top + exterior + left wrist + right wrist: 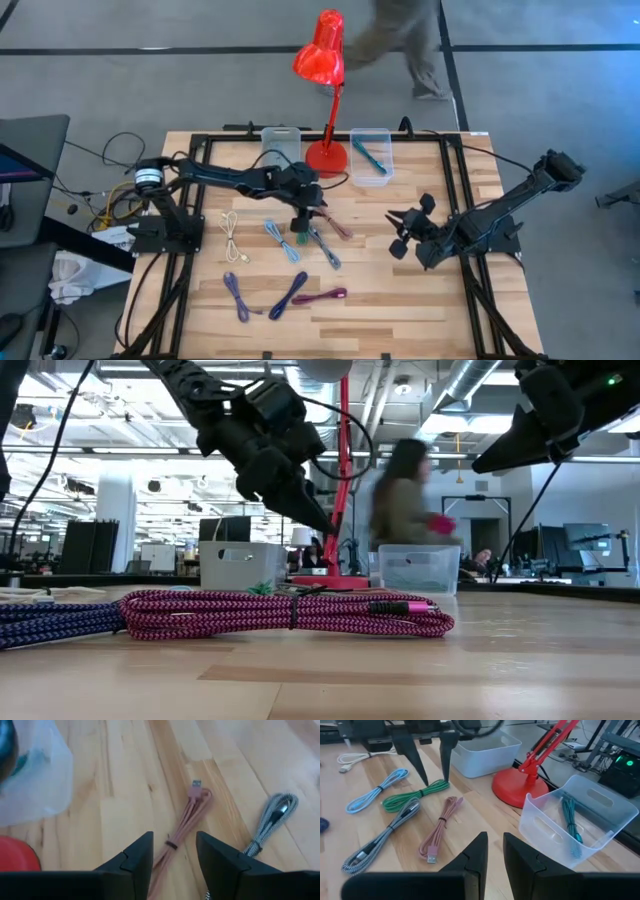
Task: Pick & Place USB Port
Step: Put the light brown charger cable into the gray bin
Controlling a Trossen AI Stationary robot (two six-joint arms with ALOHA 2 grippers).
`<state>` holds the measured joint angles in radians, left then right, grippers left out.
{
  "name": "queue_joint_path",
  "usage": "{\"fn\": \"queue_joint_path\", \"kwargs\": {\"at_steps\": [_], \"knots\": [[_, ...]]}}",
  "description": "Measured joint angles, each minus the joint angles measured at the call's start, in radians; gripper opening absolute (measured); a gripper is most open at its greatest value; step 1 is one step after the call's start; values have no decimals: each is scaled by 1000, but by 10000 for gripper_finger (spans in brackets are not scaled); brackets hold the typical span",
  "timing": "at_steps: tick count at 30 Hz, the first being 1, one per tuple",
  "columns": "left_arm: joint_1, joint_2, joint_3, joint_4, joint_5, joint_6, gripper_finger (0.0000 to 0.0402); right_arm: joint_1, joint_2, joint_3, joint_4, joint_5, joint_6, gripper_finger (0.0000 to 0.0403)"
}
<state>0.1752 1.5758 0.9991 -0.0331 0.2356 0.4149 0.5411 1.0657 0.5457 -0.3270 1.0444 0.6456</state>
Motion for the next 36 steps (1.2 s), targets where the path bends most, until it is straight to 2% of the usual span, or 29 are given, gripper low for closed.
{"fn": "queue_joint_path", "kwargs": {"at_steps": [4, 11, 16, 18, 23, 26, 31, 36], "knots": [[0, 22, 15, -3, -1, 0, 151, 3, 0, 0, -14, 0, -1, 53], [0, 70, 15, -4, -52, 0, 177, 3, 0, 0, -20, 0, -25, 53], [0, 92, 14, 5, -49, 9, 176, 15, 0, 0, -58, -33, -16, 53], [0, 91, 14, 13, -48, 21, 172, 47, 0, 0, -48, -7, -20, 53], [0, 91, 14, 61, -48, 22, 163, 177, -38, 0, -63, 153, -19, 53], [0, 91, 14, 59, -48, 8, 159, 245, -73, 0, -122, 181, -11, 53], [0, 91, 14, 61, -48, -13, 158, 280, -145, 0, -217, 156, 3, 53], [0, 91, 14, 72, -48, -30, 158, 266, -184, -2, -205, 115, -33, 53]]}}
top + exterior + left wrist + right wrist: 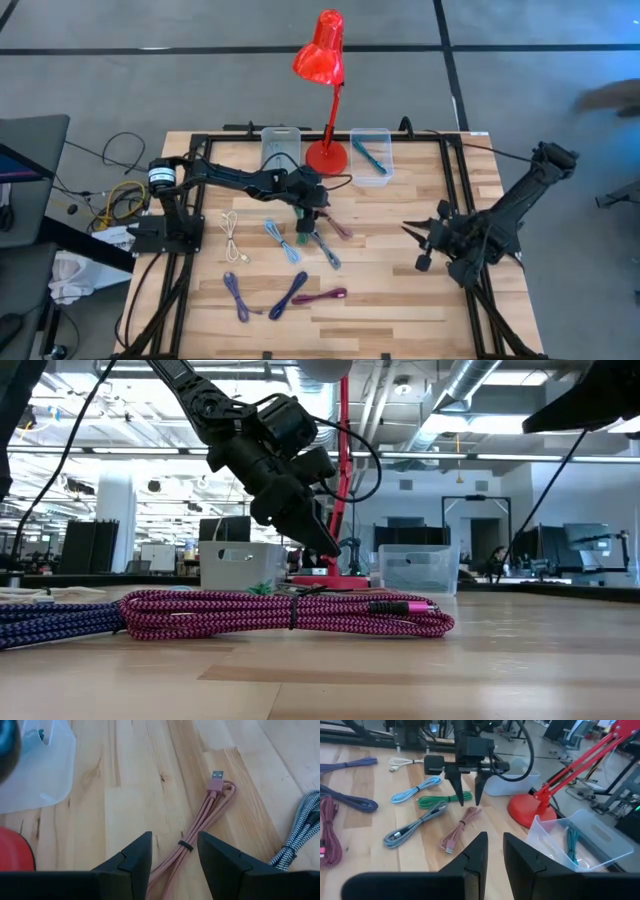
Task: Pick & Place USB Port
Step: Put the light brown charger cable into the gray bin
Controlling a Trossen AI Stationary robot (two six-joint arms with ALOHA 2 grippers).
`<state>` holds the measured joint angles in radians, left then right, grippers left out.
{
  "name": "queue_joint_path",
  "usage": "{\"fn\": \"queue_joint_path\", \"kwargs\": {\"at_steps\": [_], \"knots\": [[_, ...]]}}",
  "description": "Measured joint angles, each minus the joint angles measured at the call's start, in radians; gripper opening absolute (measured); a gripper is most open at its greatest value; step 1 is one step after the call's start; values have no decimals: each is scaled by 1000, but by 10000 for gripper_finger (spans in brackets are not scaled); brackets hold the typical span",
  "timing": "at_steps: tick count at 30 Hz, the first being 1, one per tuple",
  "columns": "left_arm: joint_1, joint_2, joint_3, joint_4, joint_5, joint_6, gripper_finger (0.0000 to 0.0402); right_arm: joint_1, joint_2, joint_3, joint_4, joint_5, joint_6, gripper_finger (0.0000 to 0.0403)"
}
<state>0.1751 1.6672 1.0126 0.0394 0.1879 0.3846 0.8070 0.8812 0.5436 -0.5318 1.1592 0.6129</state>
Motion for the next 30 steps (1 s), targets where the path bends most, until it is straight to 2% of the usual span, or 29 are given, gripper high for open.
{"fn": "queue_joint_path", "kwargs": {"at_steps": [4, 9, 15, 23, 30], "knots": [[0, 0, 0, 10, 0, -5, 158, -46, 0, -22, 17, -38, -34, 53], [0, 0, 0, 13, 0, -27, 158, -109, -31, -77, 19, -35, -53, 53], [0, 0, 0, 13, 0, -27, 158, -164, -144, -119, 122, -44, -231, 53], [1, 0, 0, 14, 0, -27, 158, -270, -331, -229, 353, -192, -500, 53], [2, 20, 0, 17, 12, -27, 158, -418, -351, -270, 453, -340, -612, 53]]}}
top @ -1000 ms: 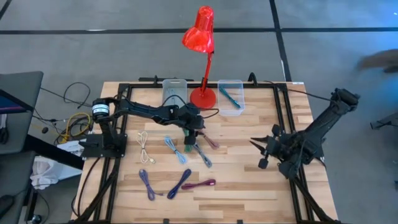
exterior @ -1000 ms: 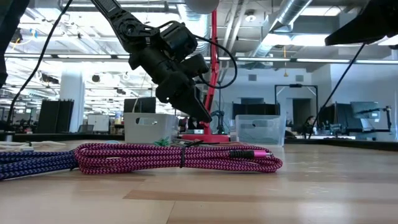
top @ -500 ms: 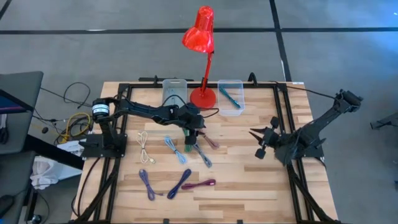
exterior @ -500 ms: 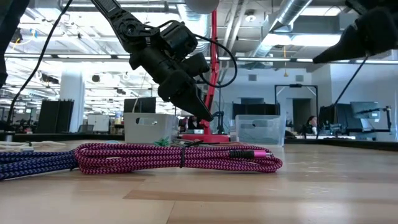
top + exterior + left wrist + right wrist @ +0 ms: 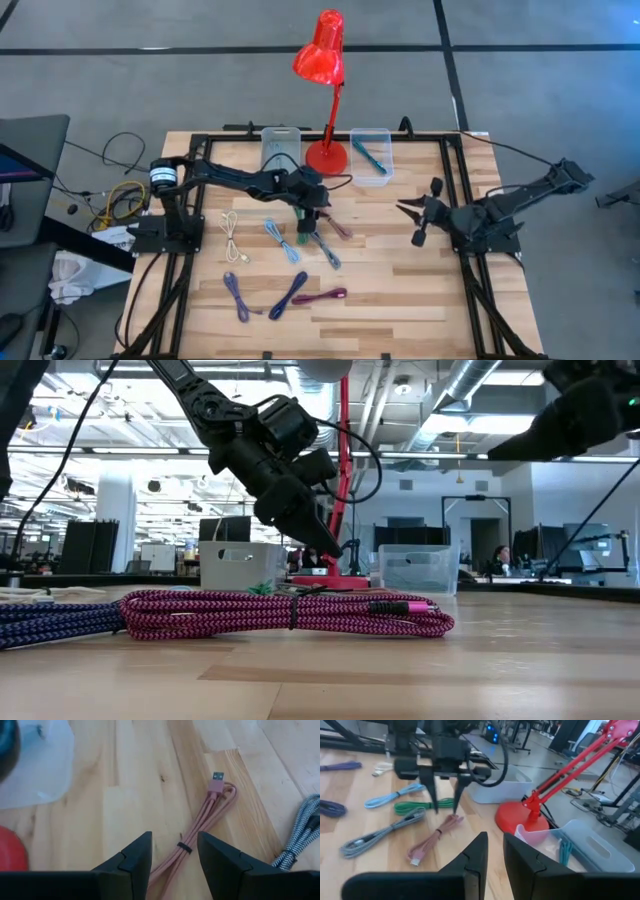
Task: Pick & Place USB Port
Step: Put the light brown charger cable into the gray bin
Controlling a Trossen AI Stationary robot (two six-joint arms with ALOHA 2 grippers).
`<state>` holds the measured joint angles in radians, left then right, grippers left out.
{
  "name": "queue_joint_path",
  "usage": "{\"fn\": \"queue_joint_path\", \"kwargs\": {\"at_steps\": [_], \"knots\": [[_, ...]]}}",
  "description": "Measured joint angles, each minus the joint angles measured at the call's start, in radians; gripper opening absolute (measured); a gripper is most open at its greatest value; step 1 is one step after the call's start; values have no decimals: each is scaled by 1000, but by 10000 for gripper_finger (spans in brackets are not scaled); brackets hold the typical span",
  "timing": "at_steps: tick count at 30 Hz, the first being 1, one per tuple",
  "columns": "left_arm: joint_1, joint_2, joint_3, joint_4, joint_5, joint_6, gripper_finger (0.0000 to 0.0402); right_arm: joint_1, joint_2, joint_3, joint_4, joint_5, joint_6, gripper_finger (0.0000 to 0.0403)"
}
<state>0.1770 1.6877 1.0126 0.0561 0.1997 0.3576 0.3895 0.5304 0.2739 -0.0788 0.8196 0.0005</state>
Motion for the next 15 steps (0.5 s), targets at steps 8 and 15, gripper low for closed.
{"fn": "queue_joint_path", "kwargs": {"at_steps": [8, 15], "knots": [[10, 84, -1, 4, 49, 1, 158, -79, -2, -17, 26, -37, -11, 53], [15, 97, 0, 16, 11, 2, 158, -77, -2, -17, 76, -37, -38, 53]]}}
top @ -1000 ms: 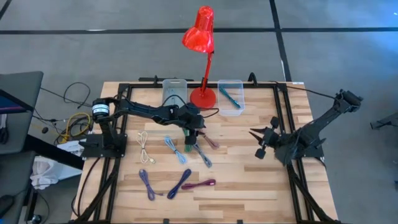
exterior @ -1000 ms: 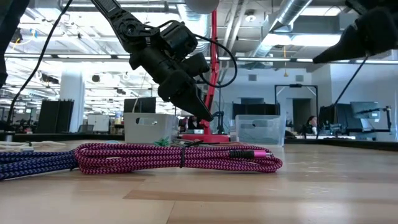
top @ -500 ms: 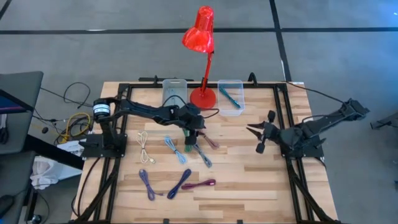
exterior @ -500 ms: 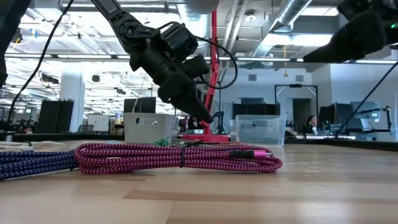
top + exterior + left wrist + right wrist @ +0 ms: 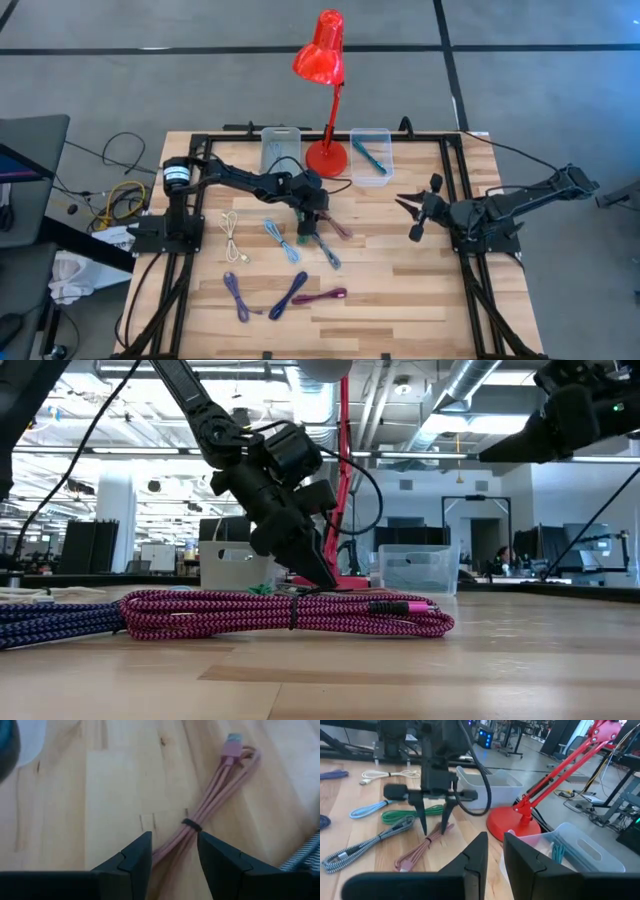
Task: Pick & Place USB Port
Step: Put the light brown charger cable into the gray bin
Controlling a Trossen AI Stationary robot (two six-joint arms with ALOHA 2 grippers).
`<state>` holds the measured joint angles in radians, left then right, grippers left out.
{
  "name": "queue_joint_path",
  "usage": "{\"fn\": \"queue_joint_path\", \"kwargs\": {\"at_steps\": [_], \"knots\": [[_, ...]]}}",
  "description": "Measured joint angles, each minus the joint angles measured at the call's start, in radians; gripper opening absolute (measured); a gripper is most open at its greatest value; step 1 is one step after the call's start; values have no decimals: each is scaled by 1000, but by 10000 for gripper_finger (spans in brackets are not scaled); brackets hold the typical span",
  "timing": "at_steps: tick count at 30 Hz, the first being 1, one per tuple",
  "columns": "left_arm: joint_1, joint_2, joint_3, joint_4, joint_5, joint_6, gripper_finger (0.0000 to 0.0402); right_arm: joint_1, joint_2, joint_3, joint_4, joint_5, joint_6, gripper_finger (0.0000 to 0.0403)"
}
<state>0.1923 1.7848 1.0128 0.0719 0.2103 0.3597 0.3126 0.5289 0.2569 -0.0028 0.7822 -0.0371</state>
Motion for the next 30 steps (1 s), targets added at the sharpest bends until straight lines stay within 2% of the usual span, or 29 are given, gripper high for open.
{"fn": "queue_joint_path", "kwargs": {"at_steps": [8, 11, 14, 17, 19, 25, 30], "knots": [[1, 56, 4, 15, 11, 0, 158, 0, 0, 0, 2, 0, 0, 53], [1, 48, 4, 20, 10, 1, 145, 0, 0, 0, 4, 0, 0, 53], [-2, 36, 1, 25, 6, 17, 104, 0, 0, 0, 4, 1, 0, 53], [-2, 33, 1, 31, 4, 40, 39, 0, 0, 0, 5, 1, 1, 53], [-1, 32, 1, 35, 0, 41, 19, 0, 0, 0, 5, 2, 1, 53], [-6, 18, -1, 76, -55, 43, 12, 0, 0, 1, 4, 4, 2, 53], [-4, -83, -1, 99, -113, 48, 11, -1, 0, 1, 3, 5, 4, 53]]}}
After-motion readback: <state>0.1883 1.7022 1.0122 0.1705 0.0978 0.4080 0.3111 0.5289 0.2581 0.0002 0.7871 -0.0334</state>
